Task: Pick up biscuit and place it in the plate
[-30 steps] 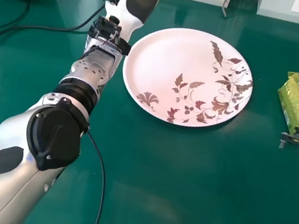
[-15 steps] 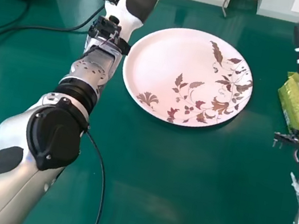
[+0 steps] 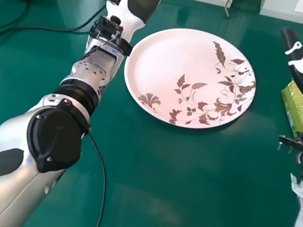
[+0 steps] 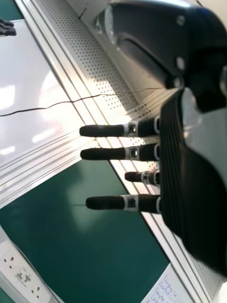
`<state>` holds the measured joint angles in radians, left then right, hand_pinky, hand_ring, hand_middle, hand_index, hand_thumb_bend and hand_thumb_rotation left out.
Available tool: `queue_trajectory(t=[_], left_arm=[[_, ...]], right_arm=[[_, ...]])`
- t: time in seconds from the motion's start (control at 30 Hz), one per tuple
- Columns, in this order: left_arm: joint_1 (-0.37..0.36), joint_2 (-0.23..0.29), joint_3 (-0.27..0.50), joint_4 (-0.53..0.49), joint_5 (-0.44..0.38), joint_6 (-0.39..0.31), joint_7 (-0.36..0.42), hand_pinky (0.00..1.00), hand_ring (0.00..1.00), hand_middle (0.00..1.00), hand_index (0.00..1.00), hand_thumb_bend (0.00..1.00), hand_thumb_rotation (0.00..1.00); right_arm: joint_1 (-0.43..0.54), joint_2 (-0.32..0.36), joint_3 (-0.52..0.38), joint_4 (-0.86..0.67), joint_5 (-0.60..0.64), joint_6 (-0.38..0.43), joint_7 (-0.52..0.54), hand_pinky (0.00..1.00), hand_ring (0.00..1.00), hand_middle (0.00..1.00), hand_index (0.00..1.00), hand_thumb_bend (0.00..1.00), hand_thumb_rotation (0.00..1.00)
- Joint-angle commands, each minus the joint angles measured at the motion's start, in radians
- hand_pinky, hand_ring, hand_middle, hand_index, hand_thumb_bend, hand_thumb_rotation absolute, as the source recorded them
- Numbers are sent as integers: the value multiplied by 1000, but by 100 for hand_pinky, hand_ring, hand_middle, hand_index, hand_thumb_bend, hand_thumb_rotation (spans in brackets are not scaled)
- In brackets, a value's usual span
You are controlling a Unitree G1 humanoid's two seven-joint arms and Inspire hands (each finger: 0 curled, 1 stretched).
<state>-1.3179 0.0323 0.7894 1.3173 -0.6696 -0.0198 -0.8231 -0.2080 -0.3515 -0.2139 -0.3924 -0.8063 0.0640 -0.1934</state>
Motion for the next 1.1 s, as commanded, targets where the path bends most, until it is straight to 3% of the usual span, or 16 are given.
queue_trajectory(t=[0.0, 0.2, 0.73, 0.93, 1.07], left_arm=[[-14, 4, -12, 2, 3, 5, 0, 70, 84, 90, 89, 91, 70], [-14, 5, -14, 2, 6, 3, -2, 72, 85, 92, 92, 91, 63], [-15, 6, -10, 1, 0, 9, -6, 79, 88, 93, 100, 93, 66], [-16, 1, -15, -2, 6, -7, -2, 79, 89, 93, 100, 94, 63], [-16, -2, -22, -4, 11, -22, -3, 80, 89, 93, 100, 95, 61]], right_arm=[[19, -10, 7, -25, -12, 14, 7, 49, 61, 63, 57, 100, 59], [26, -22, 17, -47, -31, 67, 68, 49, 61, 62, 57, 100, 59], [28, -40, 60, -75, -154, 176, 141, 49, 62, 63, 59, 100, 63], [25, -39, 77, -78, -200, 215, 150, 49, 63, 64, 64, 100, 68], [24, -43, 84, -75, -222, 234, 157, 52, 68, 71, 72, 100, 73]])
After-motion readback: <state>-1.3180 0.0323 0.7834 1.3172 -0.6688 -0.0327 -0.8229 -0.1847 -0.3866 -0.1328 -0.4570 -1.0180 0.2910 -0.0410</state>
